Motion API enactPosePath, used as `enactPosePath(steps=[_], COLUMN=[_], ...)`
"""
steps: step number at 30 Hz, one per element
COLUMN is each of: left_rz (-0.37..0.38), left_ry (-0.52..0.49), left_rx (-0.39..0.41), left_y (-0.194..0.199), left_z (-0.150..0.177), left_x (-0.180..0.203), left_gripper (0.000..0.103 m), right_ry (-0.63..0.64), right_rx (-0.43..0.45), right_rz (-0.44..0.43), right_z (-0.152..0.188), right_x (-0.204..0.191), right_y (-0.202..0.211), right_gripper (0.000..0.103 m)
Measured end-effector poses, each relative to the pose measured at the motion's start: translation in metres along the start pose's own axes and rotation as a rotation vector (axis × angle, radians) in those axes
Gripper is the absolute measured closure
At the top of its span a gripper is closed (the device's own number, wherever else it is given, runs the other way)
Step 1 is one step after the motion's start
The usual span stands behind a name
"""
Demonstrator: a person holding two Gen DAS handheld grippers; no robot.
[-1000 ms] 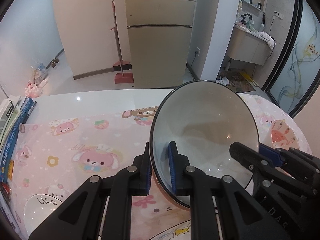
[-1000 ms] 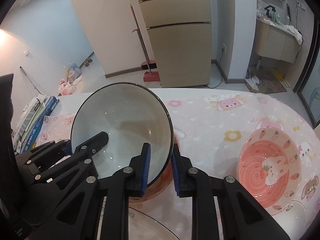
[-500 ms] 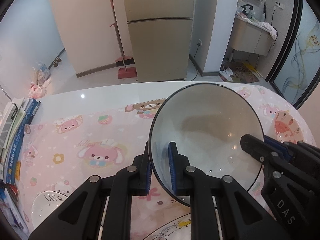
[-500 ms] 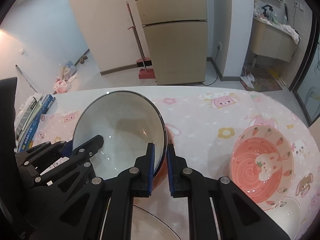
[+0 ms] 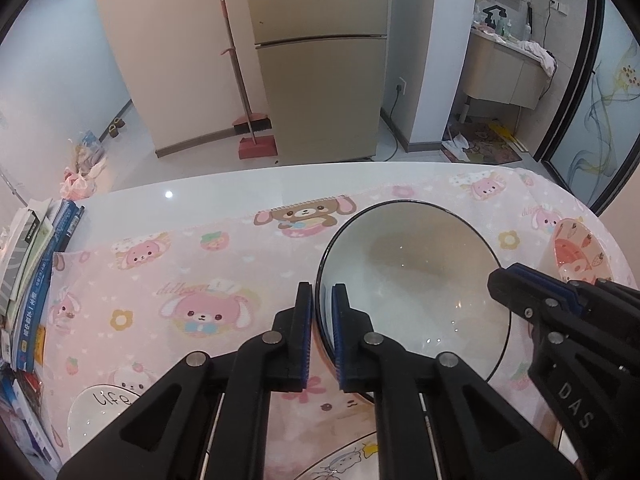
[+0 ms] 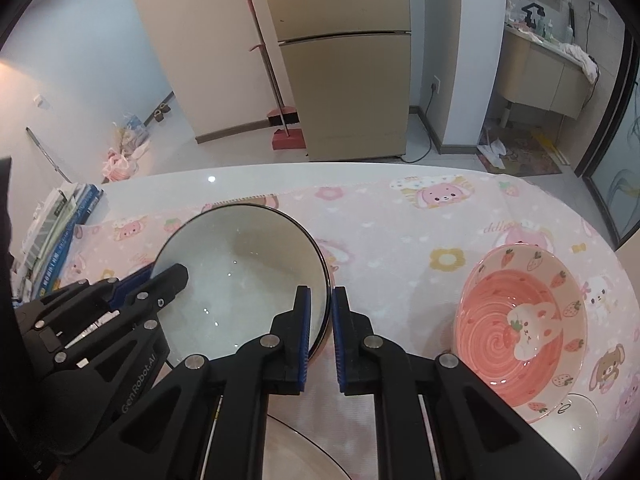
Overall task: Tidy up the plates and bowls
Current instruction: 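Lower the white bowl onto the table and open the left tool, then move the left tool toward the pink strawberry-pattern bowl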
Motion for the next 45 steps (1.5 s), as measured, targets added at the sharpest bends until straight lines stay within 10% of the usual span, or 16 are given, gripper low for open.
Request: enactPosePath(steps=[9, 14, 22, 30, 35, 45], left_rz=[0.036, 0.025, 0.015, -0.026, 0.011, -0.100], left_ry=[0.025, 0.043, 0.035, 0.008, 0.001, 0.007], left_rx=[0.020, 0.051, 0.232, 0.471, 0.545, 0.698], left_y=[0.004, 0.016, 0.078, 0.156, 0.191, 0.253], left_z=[-0.005, -0.008, -0.033, -0.050, -0.052, -0.051], left_x=[-0.003, -0.013, -0.012, -0.008, -0.001, 0.020], left_gripper=[0.094, 0.078, 0.022, 0.006, 0.002, 0.001], right_ry=[-0.013, -0.030, -0.056, -0.183, -0.181, -0.308], right_rx=[0.032, 0.076, 0.187, 0.342, 0.508, 0.669], right_rz=[0.010, 0.011, 0.047, -0.018, 0.040, 0.168], right_z=[-0.006, -0.017, -0.041, -0.047, -0.047, -0.041], right_x=[0.003, 0.008, 0.029, 0.052, 0.070, 0.157], right_y=[0.011, 0.031, 0.077, 0.180, 0.251, 0.313], right_gripper=[0.091, 0.091, 0.091, 0.091, 0.055, 0.045])
Point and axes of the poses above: each gripper's, at about its wrist camera, not at the fingertips, and y roughly against the way its jaws point, x to its right, z to its underside, the point moved 10 cm from there along -y, roughly the way its jaws point, and after that the axes turned 13 degrees about -y, right-handed, at the moved point
